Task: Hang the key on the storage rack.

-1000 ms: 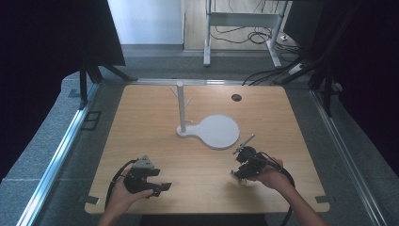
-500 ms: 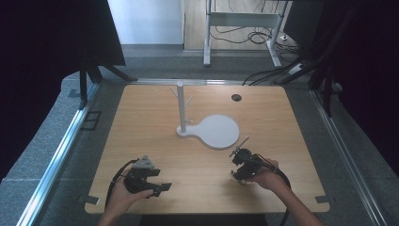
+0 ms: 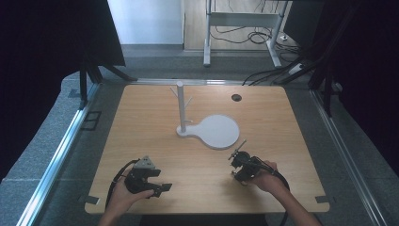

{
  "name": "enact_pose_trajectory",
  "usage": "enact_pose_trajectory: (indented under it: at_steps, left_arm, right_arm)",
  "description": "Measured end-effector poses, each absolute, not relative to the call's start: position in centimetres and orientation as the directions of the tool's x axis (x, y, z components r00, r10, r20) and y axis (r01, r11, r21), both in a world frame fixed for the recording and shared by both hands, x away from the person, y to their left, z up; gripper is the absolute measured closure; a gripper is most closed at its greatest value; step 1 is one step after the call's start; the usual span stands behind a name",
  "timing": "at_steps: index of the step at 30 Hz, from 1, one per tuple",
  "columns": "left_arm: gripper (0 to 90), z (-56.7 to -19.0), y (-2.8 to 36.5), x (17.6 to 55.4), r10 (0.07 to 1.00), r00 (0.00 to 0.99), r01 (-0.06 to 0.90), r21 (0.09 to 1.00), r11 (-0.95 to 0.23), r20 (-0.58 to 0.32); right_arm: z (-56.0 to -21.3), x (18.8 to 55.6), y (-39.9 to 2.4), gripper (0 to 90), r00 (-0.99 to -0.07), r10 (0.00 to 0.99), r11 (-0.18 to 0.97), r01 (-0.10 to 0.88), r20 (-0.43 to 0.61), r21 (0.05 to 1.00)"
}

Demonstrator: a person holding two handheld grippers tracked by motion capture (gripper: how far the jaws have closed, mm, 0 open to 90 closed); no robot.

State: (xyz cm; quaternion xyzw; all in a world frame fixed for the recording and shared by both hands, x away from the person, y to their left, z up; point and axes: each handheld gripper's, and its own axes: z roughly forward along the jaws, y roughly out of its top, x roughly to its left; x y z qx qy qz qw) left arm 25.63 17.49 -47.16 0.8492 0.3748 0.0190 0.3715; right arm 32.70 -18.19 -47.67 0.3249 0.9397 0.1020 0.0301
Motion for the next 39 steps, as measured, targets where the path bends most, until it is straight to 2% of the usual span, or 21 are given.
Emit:
enact_pose_trajectory:
  at_steps: [2,12,39]
  left_arm:
    - [25.6,-47.2,17.5,25.6,0.651,0.718,0.623,0.644,-0.444,-0.246]
    - [25.6,-47.3,17.5,25.7,0.65,0.718,0.624,0.642,-0.445,-0.248]
    - [25.6,-46.9,17.5,25.5,0.651,0.719,0.621,0.647,-0.443,-0.245]
  right_arm:
    - [-47.7,32.6,-18.2,84.0,-0.788,0.616,0.77,0.603,0.007,0.209]
    - [-47.6,32.5,-17.8,84.6,-0.8,0.6,0.785,0.586,-0.01,0.202]
    - [-42.9,34.4,-16.9,84.6,-0.788,0.614,0.754,0.567,-0.048,0.331]
